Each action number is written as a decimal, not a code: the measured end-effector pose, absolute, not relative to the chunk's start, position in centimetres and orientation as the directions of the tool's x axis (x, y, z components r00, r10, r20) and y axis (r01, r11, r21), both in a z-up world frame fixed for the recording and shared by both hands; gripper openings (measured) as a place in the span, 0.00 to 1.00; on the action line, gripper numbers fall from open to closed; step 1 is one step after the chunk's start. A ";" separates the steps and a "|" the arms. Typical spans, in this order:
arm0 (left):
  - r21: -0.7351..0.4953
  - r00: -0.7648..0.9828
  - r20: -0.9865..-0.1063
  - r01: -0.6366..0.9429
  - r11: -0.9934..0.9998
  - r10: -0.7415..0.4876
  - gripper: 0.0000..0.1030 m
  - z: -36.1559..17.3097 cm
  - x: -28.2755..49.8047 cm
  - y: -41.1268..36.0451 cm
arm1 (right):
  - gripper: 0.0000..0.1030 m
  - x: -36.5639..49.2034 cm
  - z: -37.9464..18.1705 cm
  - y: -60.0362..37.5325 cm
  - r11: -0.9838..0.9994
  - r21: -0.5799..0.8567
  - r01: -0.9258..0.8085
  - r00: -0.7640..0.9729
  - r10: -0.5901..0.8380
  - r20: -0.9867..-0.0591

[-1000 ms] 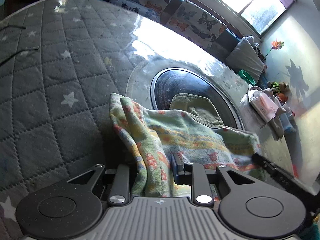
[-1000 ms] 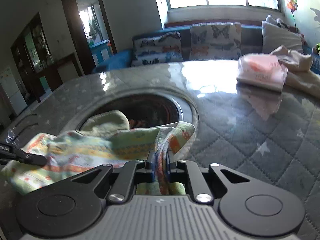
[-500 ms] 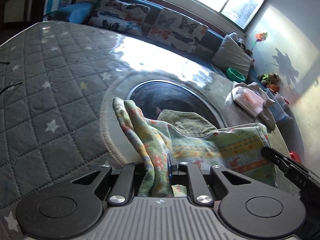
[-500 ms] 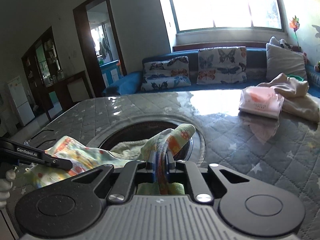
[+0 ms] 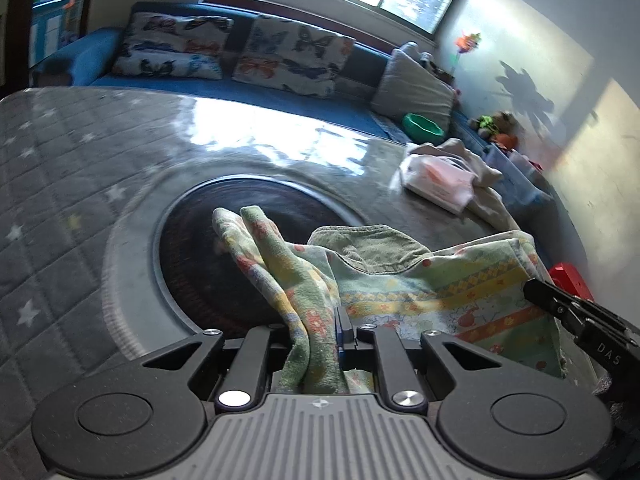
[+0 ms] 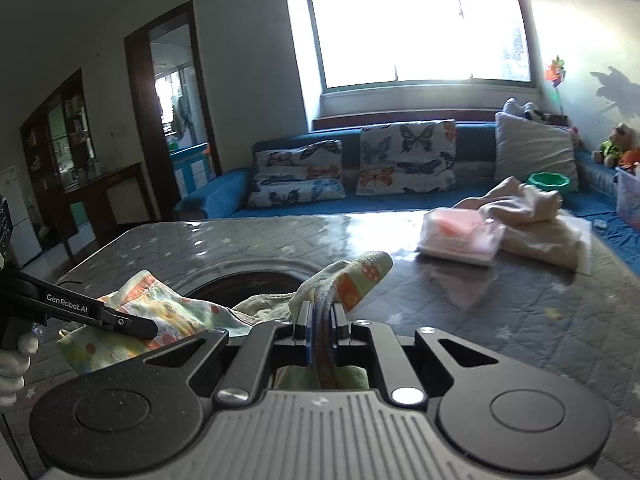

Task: Fold clothes
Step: 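Lay the folded edge onto the shirt and open both grippers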

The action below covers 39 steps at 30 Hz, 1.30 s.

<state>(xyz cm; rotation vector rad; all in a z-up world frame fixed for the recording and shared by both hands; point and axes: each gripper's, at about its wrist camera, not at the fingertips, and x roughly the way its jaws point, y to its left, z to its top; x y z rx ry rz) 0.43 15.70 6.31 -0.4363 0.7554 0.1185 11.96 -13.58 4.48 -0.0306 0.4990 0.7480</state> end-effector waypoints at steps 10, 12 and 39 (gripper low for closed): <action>-0.295 0.722 -0.688 -0.182 0.938 -0.076 0.13 7.6 4.3 12.3 | 0.07 13.2 5.9 -16.7 0.787 0.118 -0.605 0.687 0.592 -0.421; -0.283 0.724 -0.685 -0.168 0.944 -0.077 0.13 7.8 4.9 11.6 | 0.07 13.4 6.1 -17.3 0.793 0.118 -0.597 0.696 0.585 -0.416; -0.197 0.731 -0.677 -0.068 0.978 -0.086 0.13 8.9 8.2 5.7 | 0.07 14.3 7.0 -21.6 0.844 0.097 -0.527 0.763 0.520 -0.384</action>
